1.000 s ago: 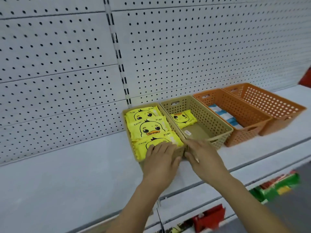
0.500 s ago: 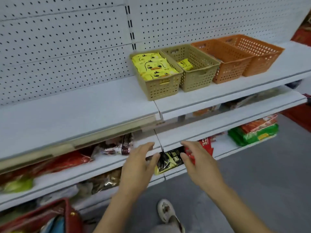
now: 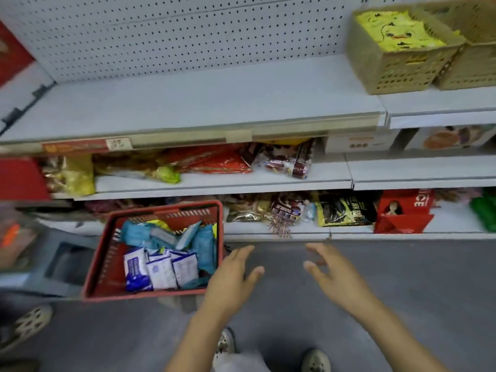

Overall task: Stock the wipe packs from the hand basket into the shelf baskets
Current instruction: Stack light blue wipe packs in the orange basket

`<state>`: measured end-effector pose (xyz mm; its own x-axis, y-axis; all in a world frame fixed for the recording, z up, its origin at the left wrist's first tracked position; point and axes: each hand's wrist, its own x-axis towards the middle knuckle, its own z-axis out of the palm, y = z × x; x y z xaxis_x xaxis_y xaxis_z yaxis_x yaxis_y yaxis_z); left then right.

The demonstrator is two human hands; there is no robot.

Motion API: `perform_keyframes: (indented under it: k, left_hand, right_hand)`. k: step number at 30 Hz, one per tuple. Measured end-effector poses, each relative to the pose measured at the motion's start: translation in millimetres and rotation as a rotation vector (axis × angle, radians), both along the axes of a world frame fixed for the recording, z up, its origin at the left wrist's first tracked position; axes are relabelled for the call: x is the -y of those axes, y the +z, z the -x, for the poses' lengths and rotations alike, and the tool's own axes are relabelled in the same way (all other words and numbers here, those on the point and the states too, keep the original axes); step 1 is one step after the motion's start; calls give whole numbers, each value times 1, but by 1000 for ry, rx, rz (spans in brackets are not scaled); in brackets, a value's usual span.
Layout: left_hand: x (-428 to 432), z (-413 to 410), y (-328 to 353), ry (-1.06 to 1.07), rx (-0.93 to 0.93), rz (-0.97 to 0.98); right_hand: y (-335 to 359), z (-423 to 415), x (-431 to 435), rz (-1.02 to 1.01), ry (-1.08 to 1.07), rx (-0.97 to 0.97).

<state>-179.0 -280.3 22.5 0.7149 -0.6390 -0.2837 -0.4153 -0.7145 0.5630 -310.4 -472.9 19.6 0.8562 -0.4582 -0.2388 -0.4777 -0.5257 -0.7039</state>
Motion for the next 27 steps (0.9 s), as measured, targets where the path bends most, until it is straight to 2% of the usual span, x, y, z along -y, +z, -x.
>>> perform_keyframes:
  k: [5, 11, 16, 19, 22, 27]
  left_hand:
    - [-77, -39, -15, 141, -110, -1]
    - [-177, -132, -51, 287, -256, -47]
    - [-233, -206, -93, 233, -398, -180]
    - [-244, -251, -116, 187, -342, -255]
    - [-239, -288, -135, 172, -240, -233]
    - [-214, -323, -161, 203, -200, -178]
  right_hand:
    - [-18, -60, -67, -87, 76, -44]
    - [-59, -151, -163, -269, 91, -107]
    - [-103, -211, -219, -362, 76, -201]
    - [-126, -242, -234, -381, 53, -254]
    - [-148, -268, -240, -363, 38, -288]
    - [-175, -303, -231, -299, -236, -320]
